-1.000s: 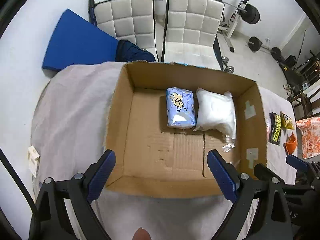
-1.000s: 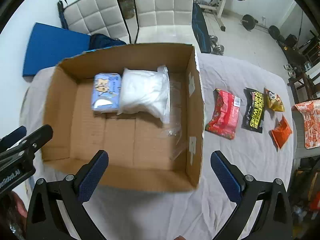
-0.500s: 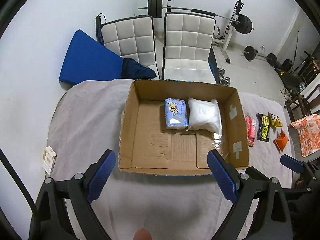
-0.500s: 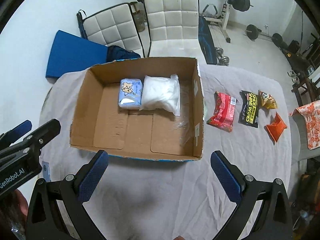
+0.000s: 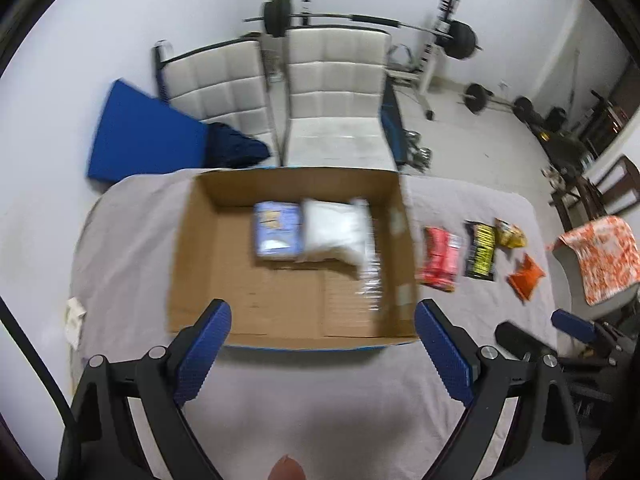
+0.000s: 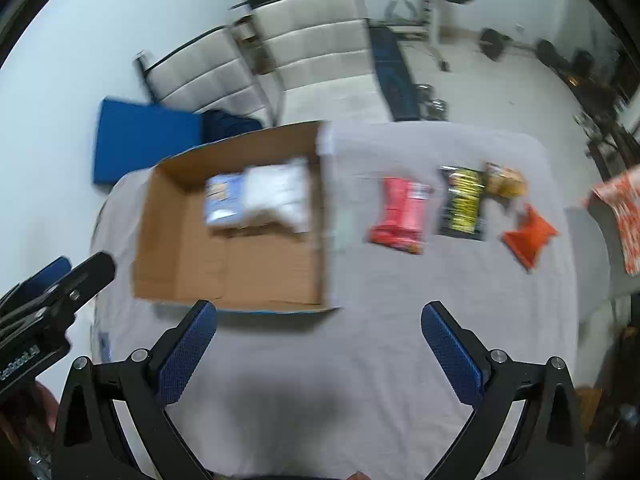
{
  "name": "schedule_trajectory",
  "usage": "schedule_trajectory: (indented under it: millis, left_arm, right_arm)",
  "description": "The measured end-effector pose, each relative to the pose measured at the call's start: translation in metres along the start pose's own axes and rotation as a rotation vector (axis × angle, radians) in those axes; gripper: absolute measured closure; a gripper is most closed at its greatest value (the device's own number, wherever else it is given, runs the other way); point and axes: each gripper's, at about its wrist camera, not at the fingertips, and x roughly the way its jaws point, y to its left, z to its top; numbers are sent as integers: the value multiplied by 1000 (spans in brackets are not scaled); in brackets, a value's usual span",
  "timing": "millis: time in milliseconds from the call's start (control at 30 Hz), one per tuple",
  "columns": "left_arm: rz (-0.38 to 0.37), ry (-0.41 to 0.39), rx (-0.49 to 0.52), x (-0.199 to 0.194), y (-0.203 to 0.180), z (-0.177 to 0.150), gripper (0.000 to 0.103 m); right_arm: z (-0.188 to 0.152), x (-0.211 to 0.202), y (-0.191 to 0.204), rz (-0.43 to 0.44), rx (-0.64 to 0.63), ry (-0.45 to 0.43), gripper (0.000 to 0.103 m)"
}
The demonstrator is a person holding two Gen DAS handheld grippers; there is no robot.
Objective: Organize soft objects
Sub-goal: 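Withdraw both tools from the box toward the remaining packages, then grasp the black shoe shine wipes with the left tool while the right tool grasps the orange bag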
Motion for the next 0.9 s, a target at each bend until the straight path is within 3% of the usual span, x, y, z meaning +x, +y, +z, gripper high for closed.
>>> schedule_trajectory:
  millis: [167,300,533,600,767,800,833,900]
  left_arm:
    - [-42,40,90,35,-86,21,9]
    - [-78,105,158,83,-154,40,9]
    - [-61,246,200,192,-233,68,9]
    - [-64,287,199,217,-243,71,9]
    - [-42,360,187,269,-261,74,9]
    - [-40,372,185,276,-263,75,9]
    - [-43,388,185,284,-266,75,9]
    - [-43,406,195,295,-272,74,9]
  right_arm:
    - [19,1,-108,-107,138,-8,0]
    - [38,23,-201,-163,273,35,0]
    - [63,96,-316,-179,448,136,0]
    - [68,126,-341,-145,506,184,1]
    - [72,186,-367,-64,621,279,19]
    - [73,199,-371,-48,641,300,28]
    - [72,207,-372,-44,649,311,44]
    - [72,221,-374,-60,637,346,52]
